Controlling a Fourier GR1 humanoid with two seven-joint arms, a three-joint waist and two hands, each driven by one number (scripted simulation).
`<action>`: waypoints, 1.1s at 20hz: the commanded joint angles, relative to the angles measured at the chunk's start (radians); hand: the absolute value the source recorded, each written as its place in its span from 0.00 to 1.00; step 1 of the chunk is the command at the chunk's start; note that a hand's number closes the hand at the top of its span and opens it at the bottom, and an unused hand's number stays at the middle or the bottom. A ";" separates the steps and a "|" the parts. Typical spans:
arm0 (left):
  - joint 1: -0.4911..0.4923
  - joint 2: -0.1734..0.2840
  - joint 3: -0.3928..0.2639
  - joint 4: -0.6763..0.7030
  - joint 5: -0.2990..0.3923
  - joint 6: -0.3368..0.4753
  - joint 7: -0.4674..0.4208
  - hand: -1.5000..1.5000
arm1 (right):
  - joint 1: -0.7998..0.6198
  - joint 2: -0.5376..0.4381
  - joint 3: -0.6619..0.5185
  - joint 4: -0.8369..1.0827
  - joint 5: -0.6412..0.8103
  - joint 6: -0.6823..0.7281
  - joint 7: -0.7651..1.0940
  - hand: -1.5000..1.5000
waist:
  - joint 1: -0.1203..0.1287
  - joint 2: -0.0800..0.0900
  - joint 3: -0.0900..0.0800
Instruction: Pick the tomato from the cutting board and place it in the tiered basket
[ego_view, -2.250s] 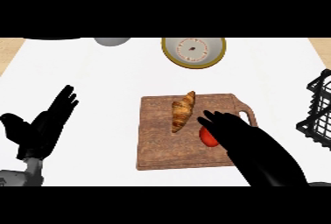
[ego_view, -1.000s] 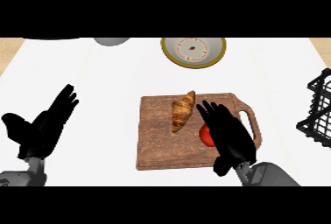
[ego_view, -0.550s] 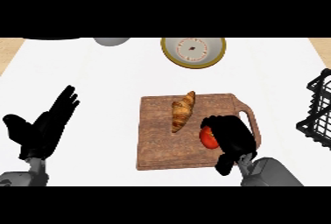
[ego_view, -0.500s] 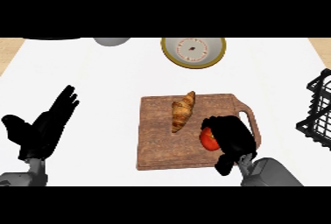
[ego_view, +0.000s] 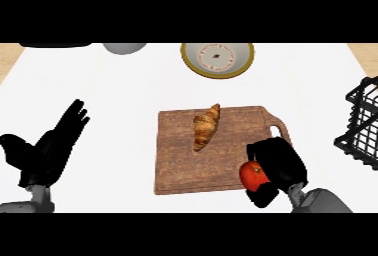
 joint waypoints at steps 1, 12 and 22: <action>0.018 0.010 0.043 0.005 0.003 0.025 -0.007 0.50 | 0.146 -0.248 -0.198 0.015 -0.055 -0.091 -0.094 1.00 | -0.083 0.001 0.009; 0.098 0.014 0.090 0.001 0.015 0.040 -0.036 0.50 | 0.231 -0.478 -0.791 0.240 -0.394 -0.357 -0.433 1.00 | -0.158 -0.022 0.018; 0.113 0.025 0.086 -0.011 0.009 0.017 -0.049 0.50 | 0.315 -0.598 -1.247 0.413 -0.893 -0.103 -0.924 1.00 | -0.107 -0.012 0.009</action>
